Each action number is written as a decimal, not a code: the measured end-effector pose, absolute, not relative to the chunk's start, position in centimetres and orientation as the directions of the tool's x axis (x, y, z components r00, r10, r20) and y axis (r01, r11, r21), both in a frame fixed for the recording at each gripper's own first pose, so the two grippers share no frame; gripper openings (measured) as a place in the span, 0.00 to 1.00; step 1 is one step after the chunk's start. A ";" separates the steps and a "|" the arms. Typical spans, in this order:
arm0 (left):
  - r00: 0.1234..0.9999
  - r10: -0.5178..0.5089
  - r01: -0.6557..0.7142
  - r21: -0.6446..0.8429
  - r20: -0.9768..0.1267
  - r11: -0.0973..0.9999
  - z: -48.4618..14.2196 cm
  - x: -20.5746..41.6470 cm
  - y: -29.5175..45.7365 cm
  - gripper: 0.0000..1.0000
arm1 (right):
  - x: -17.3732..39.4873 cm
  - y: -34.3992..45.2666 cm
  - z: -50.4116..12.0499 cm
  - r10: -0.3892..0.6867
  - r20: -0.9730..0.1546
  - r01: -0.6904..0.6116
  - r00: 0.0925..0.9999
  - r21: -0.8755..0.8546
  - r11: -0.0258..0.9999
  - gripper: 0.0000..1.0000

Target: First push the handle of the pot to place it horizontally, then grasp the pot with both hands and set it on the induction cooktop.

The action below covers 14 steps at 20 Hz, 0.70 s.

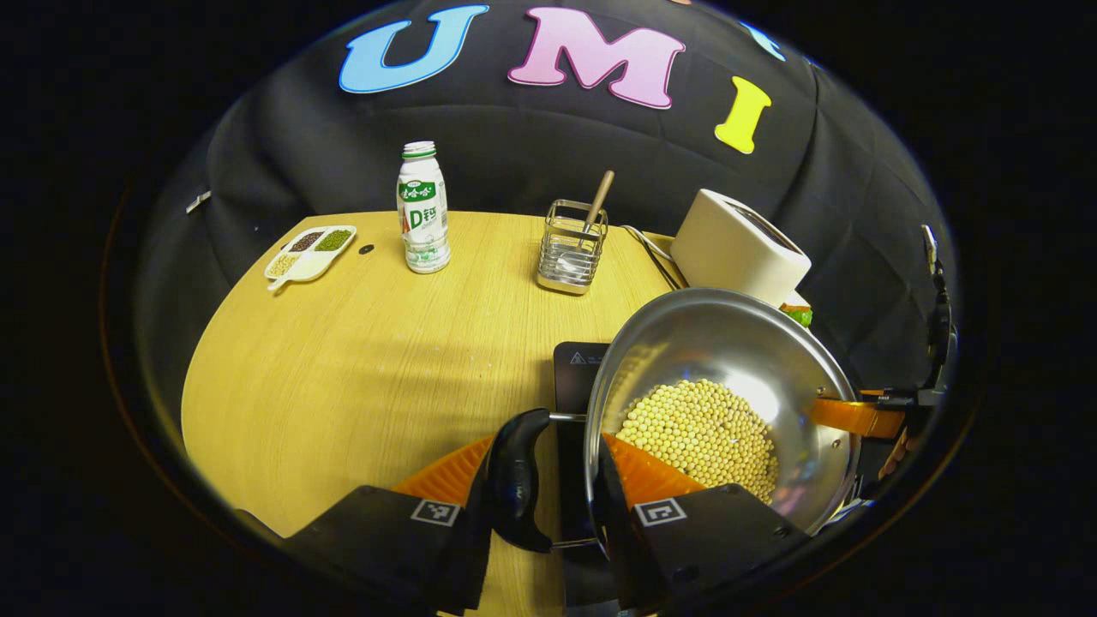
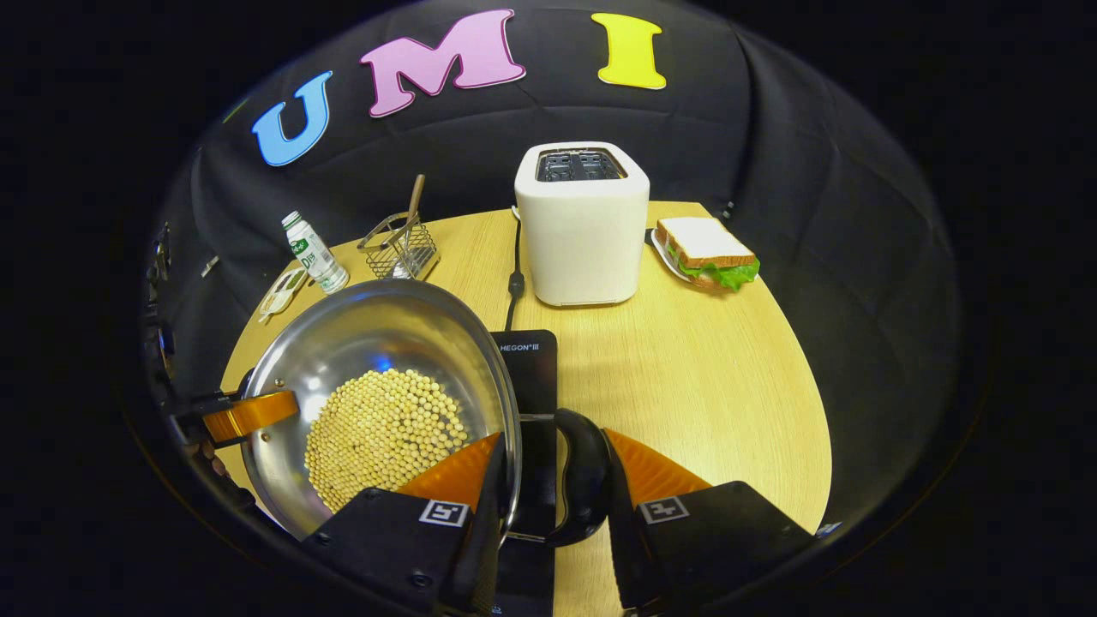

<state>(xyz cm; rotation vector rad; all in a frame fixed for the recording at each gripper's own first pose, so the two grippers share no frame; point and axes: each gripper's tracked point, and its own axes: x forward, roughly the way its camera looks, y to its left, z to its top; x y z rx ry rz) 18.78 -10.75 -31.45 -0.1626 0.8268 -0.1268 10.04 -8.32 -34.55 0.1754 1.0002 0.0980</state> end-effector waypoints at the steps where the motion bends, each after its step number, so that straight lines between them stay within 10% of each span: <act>1: 0.671 -0.177 0.048 -0.195 -0.720 0.980 -31.4 18.7 -10.8 0.59 | 10.0 -8.3 -34.6 0.163 -0.827 -0.002 0.538 0.192 0.981 0.57; 9: 0.679 -0.174 0.040 -0.201 -0.713 0.979 -30.9 18.8 -10.5 0.65 | 10.1 -8.4 -34.5 0.174 -0.825 0.036 0.537 0.229 0.973 0.60; 12: 0.703 -0.168 0.020 -0.217 -0.691 0.976 -29.9 19.1 -10.2 0.98 | 10.2 -8.7 -33.9 0.158 -0.815 0.052 0.557 0.223 0.973 1.00; 14: 0.702 -0.152 0.014 -0.200 -0.695 0.980 -29.4 18.6 -9.5 0.96 | 10.2 -8.8 -33.1 0.148 -0.807 0.053 0.572 0.216 0.975 0.99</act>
